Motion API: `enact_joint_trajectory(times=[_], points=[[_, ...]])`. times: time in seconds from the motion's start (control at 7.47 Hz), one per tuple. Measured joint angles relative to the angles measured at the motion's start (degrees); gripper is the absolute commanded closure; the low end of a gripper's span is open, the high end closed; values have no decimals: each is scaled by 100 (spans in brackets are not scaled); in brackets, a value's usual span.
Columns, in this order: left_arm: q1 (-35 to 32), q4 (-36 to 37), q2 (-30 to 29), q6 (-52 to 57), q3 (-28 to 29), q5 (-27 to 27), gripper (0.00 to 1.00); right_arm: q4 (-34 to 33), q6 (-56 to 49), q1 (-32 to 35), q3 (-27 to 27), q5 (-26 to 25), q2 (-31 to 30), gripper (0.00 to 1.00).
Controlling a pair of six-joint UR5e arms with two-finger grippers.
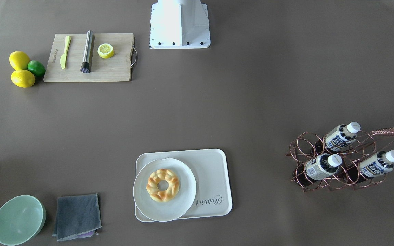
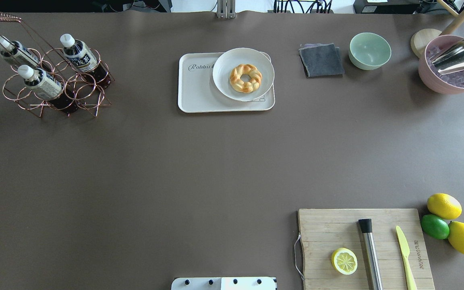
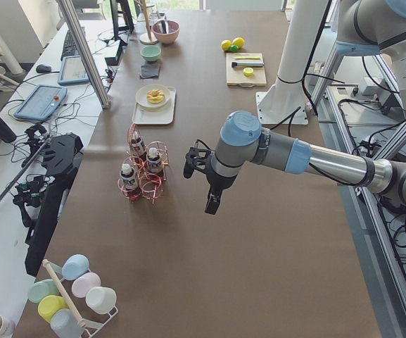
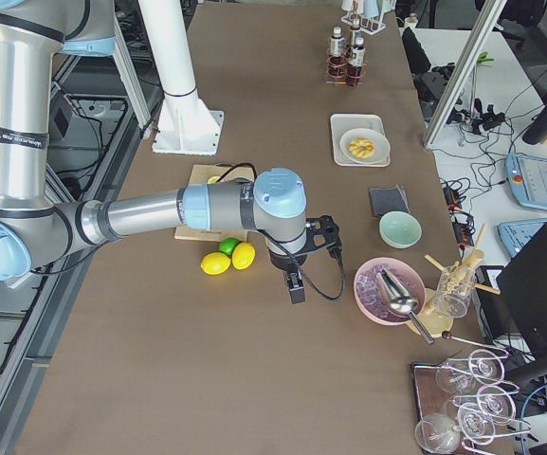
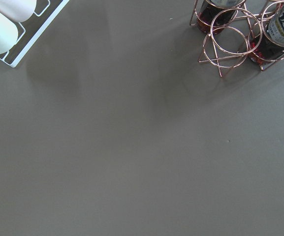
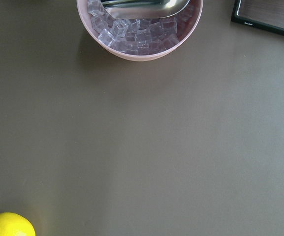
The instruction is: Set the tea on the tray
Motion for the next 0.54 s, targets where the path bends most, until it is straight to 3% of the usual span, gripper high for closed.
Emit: enact_joint_trajectory(times=[0.54], points=[[62,-126,7,-57,-69,-44,4,10,5,-19,2,78,-13,0]])
